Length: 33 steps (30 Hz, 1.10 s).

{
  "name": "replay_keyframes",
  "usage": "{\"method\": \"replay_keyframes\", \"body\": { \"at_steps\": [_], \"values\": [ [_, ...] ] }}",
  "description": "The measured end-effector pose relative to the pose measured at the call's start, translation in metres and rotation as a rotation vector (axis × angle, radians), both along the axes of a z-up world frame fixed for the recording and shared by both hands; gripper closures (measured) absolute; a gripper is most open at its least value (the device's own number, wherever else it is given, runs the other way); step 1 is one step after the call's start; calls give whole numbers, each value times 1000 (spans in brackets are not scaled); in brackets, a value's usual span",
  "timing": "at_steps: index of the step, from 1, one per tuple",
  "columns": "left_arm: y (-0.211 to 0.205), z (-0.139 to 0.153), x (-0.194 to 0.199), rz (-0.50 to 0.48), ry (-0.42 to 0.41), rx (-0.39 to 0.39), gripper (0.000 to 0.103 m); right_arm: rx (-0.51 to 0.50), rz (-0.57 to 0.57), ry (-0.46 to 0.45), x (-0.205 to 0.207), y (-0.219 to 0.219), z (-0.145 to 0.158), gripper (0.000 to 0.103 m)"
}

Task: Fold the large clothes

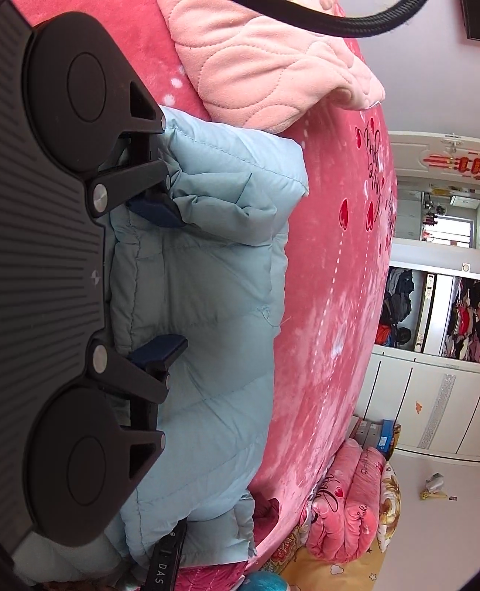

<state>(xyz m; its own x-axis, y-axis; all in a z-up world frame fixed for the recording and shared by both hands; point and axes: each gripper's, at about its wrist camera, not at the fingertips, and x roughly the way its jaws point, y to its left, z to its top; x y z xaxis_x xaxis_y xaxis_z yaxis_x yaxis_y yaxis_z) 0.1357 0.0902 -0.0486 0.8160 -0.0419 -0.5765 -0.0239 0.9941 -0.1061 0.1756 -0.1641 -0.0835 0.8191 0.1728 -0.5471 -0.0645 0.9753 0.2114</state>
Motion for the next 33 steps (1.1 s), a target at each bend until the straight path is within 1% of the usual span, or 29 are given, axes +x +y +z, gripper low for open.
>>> {"method": "replay_keyframes", "body": {
  "at_steps": [1, 4, 6, 7, 9, 11, 14, 18, 20, 25, 28, 31, 33],
  "values": [
    [-1, 4, -1, 1, 1, -5, 24, -8, -1, 1, -1, 1, 2, 76],
    [-1, 20, -18, -13, -24, -33, 24, -3, -17, 3, -9, 1, 13, 72],
    [-1, 33, -34, -31, -54, -31, 23, 20, -28, -21, -22, -3, 25, 57],
    [-1, 40, -42, -41, -66, -31, 22, 28, -39, -42, -31, -5, 33, 53],
    [-3, 52, -59, -59, -83, -32, 21, 46, -61, -77, -51, -12, 47, 41],
    [-8, 63, -75, -69, -87, -31, 20, 54, -84, -103, -74, -18, 61, 37],
    [-13, 76, -105, -90, -95, -23, 17, 40, -113, -123, -110, -26, 75, 34],
    [-21, 89, -141, -126, -95, -4, 13, 28, -167, -145, -158, -32, 91, 27],
    [-24, 96, -161, -141, -99, 1, 10, 28, -201, -151, -179, -33, 97, 25],
    [-33, 109, -193, -159, -87, 15, 6, 60, -293, -161, -230, -35, 110, 21],
    [-36, 114, -211, -174, -93, 25, 4, 92, -325, -169, -256, -32, 116, 17],
    [-39, 119, -231, -197, -101, 24, 4, 60, -331, -180, -280, -22, 124, 17],
    [-36, 120, -243, -209, -106, 22, 3, 30, -319, -193, -294, -14, 131, 14]
  ]
}}
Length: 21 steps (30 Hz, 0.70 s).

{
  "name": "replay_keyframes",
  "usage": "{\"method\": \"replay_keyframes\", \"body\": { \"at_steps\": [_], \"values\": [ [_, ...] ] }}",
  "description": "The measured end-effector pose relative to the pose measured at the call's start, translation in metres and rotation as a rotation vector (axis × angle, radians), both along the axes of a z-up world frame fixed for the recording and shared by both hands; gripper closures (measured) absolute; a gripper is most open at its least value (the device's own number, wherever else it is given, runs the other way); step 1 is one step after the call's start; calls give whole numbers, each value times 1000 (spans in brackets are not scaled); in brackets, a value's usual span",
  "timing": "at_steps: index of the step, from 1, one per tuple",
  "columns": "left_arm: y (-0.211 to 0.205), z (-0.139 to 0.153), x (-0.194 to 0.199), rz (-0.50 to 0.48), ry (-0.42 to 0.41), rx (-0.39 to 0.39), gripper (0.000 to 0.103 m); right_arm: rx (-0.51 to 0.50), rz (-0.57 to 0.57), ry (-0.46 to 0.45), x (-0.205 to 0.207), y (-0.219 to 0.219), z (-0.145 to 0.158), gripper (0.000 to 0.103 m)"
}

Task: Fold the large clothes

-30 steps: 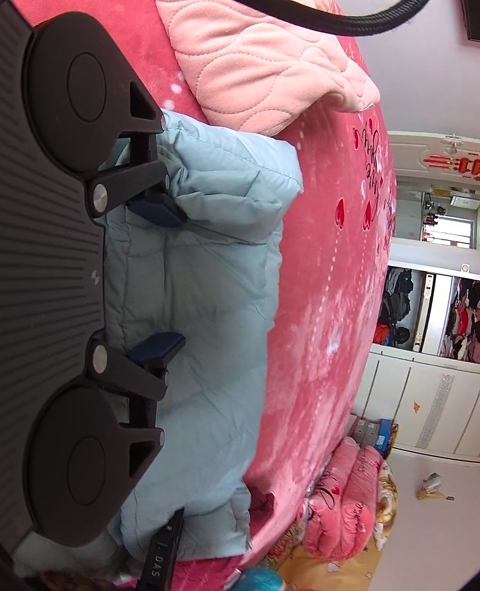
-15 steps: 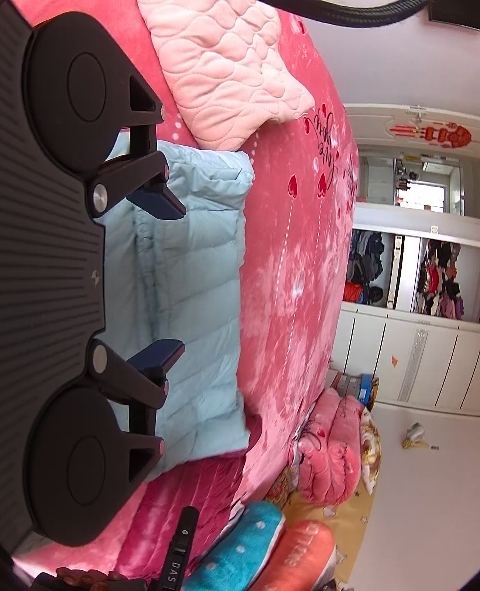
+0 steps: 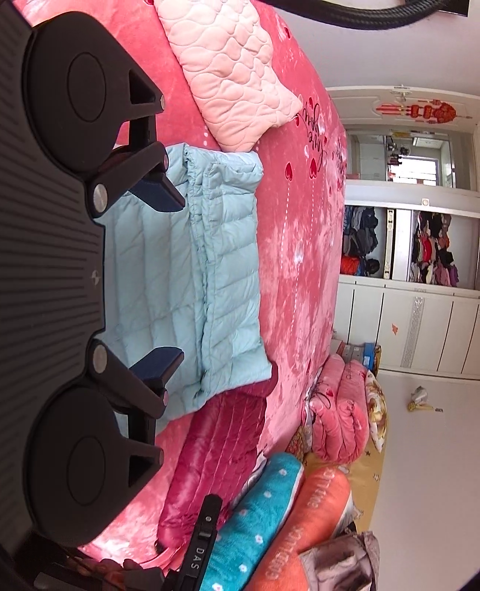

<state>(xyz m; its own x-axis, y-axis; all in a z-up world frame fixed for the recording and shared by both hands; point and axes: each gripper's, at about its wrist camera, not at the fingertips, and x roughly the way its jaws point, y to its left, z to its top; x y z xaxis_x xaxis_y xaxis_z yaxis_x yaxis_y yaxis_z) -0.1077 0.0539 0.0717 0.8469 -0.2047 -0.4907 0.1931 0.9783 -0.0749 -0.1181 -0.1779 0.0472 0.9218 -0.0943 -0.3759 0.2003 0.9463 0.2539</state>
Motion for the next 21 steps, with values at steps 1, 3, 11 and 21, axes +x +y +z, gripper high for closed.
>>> {"method": "replay_keyframes", "body": {
  "at_steps": [1, 3, 11, 21],
  "values": [
    [0, 1, -6, -3, -2, -1, 3, -24, 2, -3, -9, 6, 4, 14],
    [1, 1, -16, -9, -2, -14, 2, -58, 9, -9, -23, 13, 11, 12],
    [12, -3, -18, -39, 31, -85, 0, -213, -28, -37, -84, 34, 46, 1],
    [15, -21, -15, 36, 80, -45, 0, -87, -15, 26, -87, 24, 6, 1]
  ]
}}
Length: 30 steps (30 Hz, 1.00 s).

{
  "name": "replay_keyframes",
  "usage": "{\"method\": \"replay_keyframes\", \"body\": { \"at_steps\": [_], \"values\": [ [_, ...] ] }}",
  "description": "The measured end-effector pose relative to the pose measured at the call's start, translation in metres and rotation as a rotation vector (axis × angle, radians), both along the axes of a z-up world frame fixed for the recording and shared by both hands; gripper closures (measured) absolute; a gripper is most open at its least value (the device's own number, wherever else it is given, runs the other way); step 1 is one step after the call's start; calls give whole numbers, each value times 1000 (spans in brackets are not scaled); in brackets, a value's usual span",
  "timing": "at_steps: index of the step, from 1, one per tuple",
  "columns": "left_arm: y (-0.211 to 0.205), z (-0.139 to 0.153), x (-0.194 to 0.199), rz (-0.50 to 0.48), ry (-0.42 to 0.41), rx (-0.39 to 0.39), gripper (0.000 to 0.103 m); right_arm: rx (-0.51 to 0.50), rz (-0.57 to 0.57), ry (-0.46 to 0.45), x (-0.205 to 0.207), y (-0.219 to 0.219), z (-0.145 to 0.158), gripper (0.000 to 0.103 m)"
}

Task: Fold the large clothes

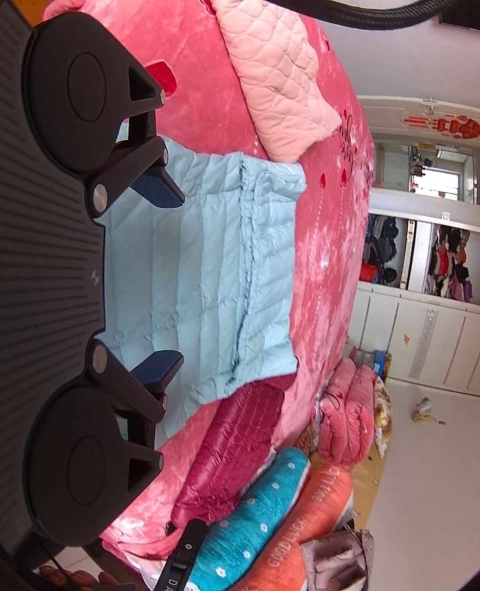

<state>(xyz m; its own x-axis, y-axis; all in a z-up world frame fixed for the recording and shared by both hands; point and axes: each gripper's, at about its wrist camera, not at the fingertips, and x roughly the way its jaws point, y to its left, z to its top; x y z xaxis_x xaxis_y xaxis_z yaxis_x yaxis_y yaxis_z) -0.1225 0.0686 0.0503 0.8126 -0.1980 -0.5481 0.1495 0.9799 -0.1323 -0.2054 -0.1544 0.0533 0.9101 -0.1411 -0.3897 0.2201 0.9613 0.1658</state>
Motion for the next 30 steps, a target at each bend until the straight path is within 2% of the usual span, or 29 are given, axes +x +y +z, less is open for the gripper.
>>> {"method": "replay_keyframes", "body": {
  "at_steps": [5, 8, 13, 17, 20, 23, 27, 30],
  "values": [
    [10, -9, -1, 34, 46, 38, 0, 130, 27, 53, 15, -6, -36, 1],
    [23, -14, 4, 68, 68, 12, 0, 172, 66, 90, 20, -8, -51, 1],
    [50, -25, 19, 180, 110, -37, 0, 255, 77, 131, 29, -23, -69, 1],
    [71, -36, 34, 253, 143, -36, 0, 292, 39, 160, 38, -42, -82, 1],
    [84, -47, 42, 297, 187, -93, 0, 339, 60, 196, 46, -55, -91, 2],
    [88, -56, 50, 319, 239, -116, 1, 342, 78, 249, 54, -58, -99, 5],
    [87, -65, 61, 331, 271, -114, 2, 342, 143, 299, 62, -53, -106, 9],
    [84, -69, 68, 301, 299, -112, 2, 342, 152, 325, 66, -53, -110, 9]
  ]
}}
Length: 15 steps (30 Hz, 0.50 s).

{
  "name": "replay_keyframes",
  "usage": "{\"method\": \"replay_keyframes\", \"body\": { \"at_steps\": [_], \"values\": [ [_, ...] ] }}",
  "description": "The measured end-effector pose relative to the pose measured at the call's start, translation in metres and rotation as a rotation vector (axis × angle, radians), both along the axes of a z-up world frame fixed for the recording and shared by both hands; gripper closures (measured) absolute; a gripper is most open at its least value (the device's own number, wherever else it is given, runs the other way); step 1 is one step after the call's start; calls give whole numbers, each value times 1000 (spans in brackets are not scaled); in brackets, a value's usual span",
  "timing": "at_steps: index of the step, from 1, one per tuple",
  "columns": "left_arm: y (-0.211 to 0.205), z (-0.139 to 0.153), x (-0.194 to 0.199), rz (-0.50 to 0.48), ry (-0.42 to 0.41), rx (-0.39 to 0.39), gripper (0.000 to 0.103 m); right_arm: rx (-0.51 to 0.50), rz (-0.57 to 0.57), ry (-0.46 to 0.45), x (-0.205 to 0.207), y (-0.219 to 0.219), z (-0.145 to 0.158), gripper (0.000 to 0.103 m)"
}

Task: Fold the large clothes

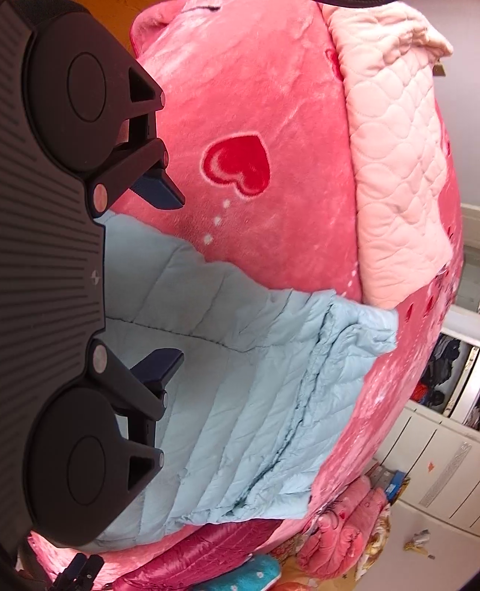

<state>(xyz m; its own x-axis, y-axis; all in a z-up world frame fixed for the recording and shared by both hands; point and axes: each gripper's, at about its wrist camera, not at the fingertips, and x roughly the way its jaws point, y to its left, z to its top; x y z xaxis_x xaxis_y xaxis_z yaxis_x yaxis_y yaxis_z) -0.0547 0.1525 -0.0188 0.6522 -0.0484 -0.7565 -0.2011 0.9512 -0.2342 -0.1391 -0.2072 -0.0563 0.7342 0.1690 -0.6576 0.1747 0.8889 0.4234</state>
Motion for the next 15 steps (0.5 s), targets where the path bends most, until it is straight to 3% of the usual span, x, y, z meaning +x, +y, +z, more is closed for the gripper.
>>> {"method": "replay_keyframes", "body": {
  "at_steps": [15],
  "values": [
    [-7, -17, 8, -64, 45, 21, 2, 50, 48, 108, 16, -1, -14, 11]
  ]
}}
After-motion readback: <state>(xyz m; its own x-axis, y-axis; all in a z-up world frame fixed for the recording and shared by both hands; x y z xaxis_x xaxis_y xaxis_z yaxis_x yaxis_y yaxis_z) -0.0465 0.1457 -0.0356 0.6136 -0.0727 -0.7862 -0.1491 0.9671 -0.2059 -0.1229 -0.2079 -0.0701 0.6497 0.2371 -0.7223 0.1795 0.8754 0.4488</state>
